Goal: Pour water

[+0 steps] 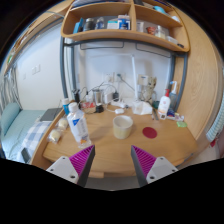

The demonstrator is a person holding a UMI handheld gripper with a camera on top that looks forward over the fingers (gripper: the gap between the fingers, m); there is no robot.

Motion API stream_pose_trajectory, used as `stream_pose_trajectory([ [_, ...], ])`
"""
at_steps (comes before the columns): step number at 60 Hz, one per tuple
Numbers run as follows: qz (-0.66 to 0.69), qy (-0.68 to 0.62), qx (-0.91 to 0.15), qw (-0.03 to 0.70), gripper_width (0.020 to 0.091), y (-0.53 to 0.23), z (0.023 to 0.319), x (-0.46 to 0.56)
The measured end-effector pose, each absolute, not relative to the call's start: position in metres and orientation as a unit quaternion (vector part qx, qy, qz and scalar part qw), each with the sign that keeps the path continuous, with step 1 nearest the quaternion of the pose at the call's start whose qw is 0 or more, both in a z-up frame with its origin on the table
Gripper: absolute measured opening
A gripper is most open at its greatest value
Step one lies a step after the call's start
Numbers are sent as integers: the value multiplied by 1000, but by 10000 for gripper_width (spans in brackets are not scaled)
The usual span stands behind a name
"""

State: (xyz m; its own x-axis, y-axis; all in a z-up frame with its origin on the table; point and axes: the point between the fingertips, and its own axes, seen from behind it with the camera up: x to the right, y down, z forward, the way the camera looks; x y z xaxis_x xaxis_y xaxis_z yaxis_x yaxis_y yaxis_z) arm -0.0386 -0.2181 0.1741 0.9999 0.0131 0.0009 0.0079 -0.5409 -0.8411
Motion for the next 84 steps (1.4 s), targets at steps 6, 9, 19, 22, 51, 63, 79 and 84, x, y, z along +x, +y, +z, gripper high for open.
stream_pose_trajectory([
  [6,33,-13,-881,472,733,-194,121,-129],
  [9,44,-14,-876,480,733,-186,113,-150],
  [19,45,-29,-854,518,737,-141,99,-191],
  [22,50,-32,-847,528,737,-127,97,-201],
  [51,42,-3,-773,633,518,-37,115,-209],
  [63,46,-4,-756,653,397,-36,118,-209],
  [79,74,-5,-767,638,370,-28,115,-207],
  [84,128,38,-780,611,371,-23,116,-203],
])
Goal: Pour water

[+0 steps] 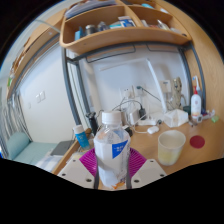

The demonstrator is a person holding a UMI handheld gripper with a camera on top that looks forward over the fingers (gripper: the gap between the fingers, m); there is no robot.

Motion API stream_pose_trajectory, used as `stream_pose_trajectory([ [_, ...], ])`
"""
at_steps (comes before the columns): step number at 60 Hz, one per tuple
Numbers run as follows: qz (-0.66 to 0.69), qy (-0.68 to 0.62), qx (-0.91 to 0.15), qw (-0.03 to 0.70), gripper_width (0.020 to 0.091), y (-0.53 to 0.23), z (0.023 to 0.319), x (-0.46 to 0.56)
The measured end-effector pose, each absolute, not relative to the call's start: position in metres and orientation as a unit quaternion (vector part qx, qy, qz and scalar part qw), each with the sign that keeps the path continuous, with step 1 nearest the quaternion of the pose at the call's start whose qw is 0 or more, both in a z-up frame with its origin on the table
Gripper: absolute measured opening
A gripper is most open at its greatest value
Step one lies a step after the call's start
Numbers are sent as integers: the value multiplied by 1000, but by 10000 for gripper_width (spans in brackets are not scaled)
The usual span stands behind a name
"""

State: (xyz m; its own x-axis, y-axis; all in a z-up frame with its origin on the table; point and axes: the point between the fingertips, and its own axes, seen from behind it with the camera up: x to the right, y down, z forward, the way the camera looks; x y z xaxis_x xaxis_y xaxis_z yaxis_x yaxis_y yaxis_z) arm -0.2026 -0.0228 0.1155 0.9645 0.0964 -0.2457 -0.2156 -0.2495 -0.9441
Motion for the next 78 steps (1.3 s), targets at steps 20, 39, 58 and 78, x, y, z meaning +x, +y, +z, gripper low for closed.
stream_pose_trajectory([
  [20,412,348,-695,475,367,19,159,-160],
  [39,539,552,-548,323,371,32,151,-130],
  [58,566,622,-479,252,369,40,146,-114],
  [78,547,584,-533,276,369,38,170,-106],
])
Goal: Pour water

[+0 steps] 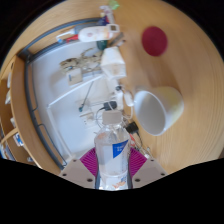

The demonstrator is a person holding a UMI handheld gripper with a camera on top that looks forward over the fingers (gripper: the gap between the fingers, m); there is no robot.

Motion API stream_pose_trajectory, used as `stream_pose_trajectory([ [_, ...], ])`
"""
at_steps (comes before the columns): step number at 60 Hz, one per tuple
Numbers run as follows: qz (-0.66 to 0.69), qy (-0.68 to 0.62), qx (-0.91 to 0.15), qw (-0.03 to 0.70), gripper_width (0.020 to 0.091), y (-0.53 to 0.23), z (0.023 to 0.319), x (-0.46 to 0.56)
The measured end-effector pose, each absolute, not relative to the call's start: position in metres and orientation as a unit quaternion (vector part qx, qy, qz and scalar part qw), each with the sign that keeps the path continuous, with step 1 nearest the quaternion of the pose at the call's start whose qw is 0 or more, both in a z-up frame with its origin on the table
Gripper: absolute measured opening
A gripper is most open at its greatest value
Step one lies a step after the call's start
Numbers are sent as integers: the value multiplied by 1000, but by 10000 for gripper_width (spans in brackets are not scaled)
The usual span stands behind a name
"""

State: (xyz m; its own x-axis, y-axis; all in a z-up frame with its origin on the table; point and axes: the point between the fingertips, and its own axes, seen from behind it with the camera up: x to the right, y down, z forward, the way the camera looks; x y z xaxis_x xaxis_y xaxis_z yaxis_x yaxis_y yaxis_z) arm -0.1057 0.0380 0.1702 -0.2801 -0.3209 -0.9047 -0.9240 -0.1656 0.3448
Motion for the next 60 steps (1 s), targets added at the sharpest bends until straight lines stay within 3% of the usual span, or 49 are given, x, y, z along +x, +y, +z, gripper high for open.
stream_pose_trajectory([
  [11,458,428,-635,453,368,42,250,-50],
  [19,295,306,-712,560,373,39,262,13],
  [27,136,222,-749,609,380,38,234,79],
  [36,22,158,-788,595,382,37,190,121],
  [47,-16,129,-795,592,383,46,140,138],
  [60,-53,72,-799,595,410,55,112,129],
])
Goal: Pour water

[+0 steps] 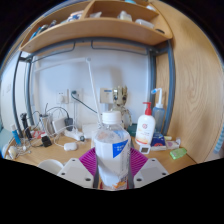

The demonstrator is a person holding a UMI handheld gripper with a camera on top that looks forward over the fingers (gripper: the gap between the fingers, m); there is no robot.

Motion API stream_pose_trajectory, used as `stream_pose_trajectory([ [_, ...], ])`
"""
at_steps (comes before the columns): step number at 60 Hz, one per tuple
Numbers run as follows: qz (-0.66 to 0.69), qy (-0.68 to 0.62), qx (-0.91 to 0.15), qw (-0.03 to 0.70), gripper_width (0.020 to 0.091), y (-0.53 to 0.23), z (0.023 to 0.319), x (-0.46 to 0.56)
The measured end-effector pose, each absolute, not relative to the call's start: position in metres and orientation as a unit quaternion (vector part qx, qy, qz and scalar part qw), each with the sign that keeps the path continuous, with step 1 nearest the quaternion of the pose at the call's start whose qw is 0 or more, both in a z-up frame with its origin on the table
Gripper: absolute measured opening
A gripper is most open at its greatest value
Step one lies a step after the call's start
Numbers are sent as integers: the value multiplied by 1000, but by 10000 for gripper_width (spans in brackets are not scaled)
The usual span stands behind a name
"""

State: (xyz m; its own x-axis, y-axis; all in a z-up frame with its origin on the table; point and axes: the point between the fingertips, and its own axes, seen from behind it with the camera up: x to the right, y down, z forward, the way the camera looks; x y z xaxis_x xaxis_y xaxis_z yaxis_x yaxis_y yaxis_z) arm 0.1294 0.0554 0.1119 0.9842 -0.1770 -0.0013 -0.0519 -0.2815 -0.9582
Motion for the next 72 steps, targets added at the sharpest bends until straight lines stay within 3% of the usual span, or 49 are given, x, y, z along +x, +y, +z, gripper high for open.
stream_pose_trajectory([
  [18,-62,91,-789,605,524,43,108,134],
  [28,-55,81,-823,559,805,25,80,126],
  [40,-12,92,-860,501,802,-27,69,110],
  [58,9,43,-886,461,794,-97,131,102],
  [72,7,27,-895,446,788,-125,146,107],
])
